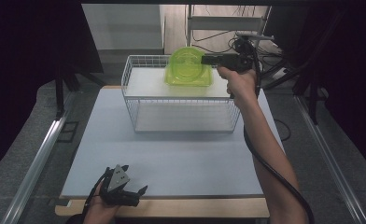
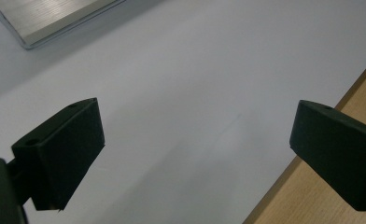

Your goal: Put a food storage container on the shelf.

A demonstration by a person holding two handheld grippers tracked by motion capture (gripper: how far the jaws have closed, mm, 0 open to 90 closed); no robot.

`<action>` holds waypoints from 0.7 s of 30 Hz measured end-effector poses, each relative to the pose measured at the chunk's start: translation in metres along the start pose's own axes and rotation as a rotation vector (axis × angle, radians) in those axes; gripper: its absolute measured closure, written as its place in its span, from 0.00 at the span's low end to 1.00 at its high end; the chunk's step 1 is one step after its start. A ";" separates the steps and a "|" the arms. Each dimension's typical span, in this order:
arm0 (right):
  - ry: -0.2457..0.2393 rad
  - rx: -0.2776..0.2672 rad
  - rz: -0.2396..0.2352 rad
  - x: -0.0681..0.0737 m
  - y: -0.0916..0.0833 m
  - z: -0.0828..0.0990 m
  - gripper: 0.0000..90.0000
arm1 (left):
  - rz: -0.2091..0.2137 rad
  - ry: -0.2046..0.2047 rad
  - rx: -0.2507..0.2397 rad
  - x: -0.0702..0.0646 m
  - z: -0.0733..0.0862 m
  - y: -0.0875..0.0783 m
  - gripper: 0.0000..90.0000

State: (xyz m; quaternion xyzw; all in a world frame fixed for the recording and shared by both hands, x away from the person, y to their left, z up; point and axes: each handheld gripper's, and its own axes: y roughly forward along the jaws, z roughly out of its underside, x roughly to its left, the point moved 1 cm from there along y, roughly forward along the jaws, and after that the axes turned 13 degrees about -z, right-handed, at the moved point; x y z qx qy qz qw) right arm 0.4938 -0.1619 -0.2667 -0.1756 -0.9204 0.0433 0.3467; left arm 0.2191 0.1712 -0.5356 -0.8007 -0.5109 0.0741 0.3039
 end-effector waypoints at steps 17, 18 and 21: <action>-0.050 0.055 0.185 -0.005 0.011 -0.011 0.74 | 0.004 0.008 0.009 -0.001 0.000 0.001 0.03; -0.054 0.061 0.196 -0.005 0.012 -0.011 0.73 | 0.004 0.009 0.010 -0.001 0.000 0.001 0.03; -0.063 0.063 0.212 -0.007 0.014 -0.013 0.73 | 0.005 0.010 0.010 -0.001 0.000 0.001 0.03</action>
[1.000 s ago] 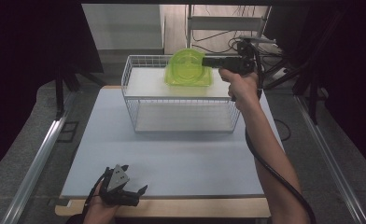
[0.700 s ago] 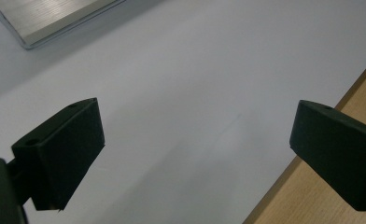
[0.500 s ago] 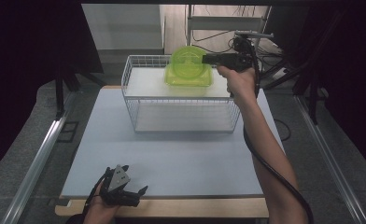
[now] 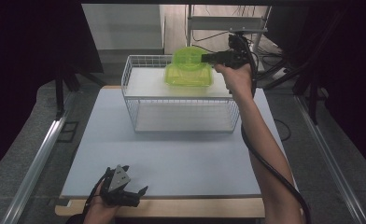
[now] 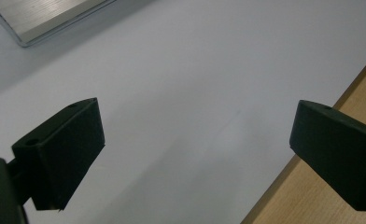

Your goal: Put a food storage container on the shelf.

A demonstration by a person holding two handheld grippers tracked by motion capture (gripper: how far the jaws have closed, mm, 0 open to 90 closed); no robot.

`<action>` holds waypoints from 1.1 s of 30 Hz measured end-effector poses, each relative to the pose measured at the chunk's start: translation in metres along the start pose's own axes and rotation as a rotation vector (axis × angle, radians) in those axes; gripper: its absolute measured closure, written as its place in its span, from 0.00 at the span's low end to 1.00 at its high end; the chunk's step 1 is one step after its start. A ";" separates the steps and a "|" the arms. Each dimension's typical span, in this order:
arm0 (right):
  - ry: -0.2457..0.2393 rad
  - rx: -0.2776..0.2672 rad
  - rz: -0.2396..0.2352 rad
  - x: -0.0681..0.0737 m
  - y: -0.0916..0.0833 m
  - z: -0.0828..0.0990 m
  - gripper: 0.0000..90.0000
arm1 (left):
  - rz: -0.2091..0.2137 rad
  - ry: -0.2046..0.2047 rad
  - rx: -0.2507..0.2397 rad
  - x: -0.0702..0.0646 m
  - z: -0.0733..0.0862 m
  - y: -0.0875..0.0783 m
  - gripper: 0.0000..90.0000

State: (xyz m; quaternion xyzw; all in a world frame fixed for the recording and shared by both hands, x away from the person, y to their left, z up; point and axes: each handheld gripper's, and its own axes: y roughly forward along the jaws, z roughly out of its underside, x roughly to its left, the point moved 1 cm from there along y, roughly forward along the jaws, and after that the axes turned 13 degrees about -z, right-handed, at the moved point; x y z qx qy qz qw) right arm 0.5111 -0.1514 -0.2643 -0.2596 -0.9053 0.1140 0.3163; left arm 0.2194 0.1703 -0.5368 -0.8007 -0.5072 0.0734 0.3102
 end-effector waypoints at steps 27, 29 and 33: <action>-0.191 0.027 0.002 0.014 0.003 0.008 0.26 | -0.005 0.001 0.002 0.000 0.000 0.000 0.03; -0.209 0.032 0.005 0.016 0.002 0.012 0.24 | -0.006 0.000 0.004 0.000 0.000 0.000 0.03; -0.244 0.046 0.011 0.021 0.001 0.019 0.22 | -0.008 -0.002 0.004 0.000 -0.001 0.000 0.03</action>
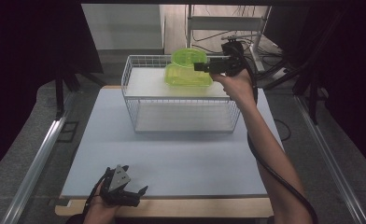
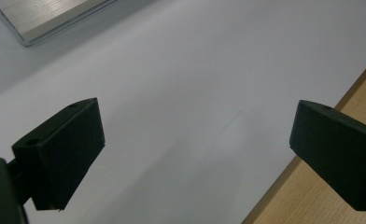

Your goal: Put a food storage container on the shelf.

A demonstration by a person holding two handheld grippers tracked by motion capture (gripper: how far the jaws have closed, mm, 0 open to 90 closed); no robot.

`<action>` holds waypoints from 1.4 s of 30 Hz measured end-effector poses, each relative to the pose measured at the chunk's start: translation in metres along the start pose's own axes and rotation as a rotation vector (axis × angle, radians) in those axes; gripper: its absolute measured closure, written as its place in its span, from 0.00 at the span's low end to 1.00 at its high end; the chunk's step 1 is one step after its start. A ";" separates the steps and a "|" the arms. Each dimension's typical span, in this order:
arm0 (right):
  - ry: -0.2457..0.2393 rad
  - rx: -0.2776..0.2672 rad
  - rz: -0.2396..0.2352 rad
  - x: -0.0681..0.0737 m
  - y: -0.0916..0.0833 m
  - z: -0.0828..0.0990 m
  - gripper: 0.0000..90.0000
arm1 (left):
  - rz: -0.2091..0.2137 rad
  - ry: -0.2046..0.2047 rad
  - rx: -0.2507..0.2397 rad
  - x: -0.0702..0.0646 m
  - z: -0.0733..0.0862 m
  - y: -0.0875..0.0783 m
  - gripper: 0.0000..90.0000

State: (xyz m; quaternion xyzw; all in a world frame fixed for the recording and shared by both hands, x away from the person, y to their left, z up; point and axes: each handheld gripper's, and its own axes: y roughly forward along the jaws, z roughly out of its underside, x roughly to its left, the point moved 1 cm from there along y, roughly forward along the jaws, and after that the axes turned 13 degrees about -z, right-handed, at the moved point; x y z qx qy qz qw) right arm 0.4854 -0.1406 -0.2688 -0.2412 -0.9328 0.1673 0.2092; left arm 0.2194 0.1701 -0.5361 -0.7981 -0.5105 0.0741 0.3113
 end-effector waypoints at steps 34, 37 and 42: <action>-0.061 0.030 -0.061 0.017 -0.009 0.043 0.18 | 0.002 -0.003 0.003 -0.001 0.000 0.001 0.03; -0.060 0.029 -0.065 0.018 -0.011 0.047 0.17 | 0.000 -0.005 0.002 -0.001 0.000 0.001 0.03; -0.069 0.034 -0.072 0.020 -0.013 0.056 0.15 | 0.001 -0.006 0.003 -0.001 0.000 0.001 0.03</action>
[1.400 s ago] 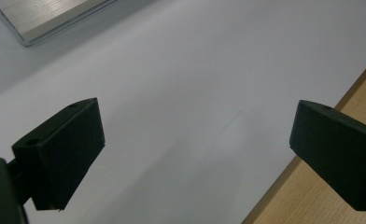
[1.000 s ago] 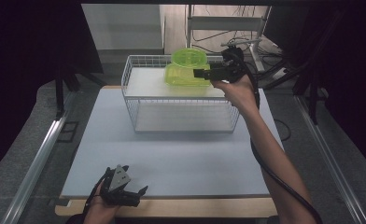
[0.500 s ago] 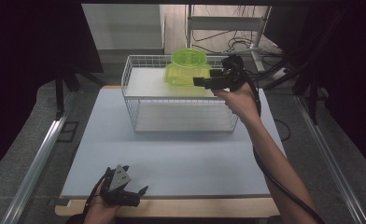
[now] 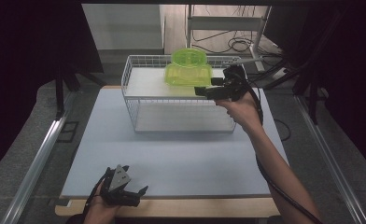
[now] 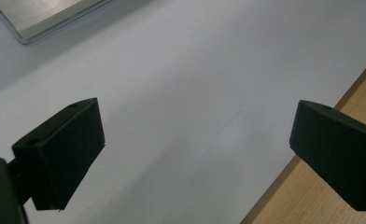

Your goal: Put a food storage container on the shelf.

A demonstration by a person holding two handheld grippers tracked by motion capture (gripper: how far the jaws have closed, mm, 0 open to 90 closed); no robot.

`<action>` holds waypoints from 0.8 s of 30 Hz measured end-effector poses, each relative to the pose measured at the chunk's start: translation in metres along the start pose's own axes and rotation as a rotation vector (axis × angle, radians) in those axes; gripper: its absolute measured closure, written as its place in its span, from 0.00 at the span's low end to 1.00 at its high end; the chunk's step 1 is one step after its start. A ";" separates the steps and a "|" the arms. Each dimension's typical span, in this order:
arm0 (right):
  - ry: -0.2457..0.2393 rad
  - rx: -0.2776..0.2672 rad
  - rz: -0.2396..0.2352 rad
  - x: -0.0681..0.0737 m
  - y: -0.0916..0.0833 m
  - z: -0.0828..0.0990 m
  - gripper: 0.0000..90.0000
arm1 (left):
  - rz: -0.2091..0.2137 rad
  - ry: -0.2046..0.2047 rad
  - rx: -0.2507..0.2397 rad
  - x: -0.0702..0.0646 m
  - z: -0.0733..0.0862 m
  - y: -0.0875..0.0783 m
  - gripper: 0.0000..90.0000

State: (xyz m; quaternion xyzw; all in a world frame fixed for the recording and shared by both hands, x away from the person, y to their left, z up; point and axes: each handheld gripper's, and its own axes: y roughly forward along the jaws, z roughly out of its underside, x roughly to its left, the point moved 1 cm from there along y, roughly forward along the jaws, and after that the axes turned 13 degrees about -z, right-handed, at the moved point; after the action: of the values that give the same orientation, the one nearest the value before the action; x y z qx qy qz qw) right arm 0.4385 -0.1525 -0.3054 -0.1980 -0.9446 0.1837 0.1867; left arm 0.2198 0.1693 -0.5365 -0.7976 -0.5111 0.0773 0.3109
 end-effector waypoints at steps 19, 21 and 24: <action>-0.050 0.030 0.012 0.008 -0.004 0.040 0.10 | 0.002 -0.001 0.006 0.000 0.000 0.000 0.03; -0.065 0.035 0.015 0.010 -0.005 0.044 0.10 | 0.004 -0.002 0.007 0.000 0.000 0.000 0.03; -0.084 0.043 0.020 0.013 -0.006 0.049 0.09 | 0.006 -0.004 0.008 0.000 0.000 0.000 0.03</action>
State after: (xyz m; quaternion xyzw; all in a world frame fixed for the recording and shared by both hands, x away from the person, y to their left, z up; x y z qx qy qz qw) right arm 0.4052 -0.1652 -0.3418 -0.1954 -0.9454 0.2139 0.1494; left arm 0.2199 0.1694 -0.5361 -0.7977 -0.5089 0.0822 0.3129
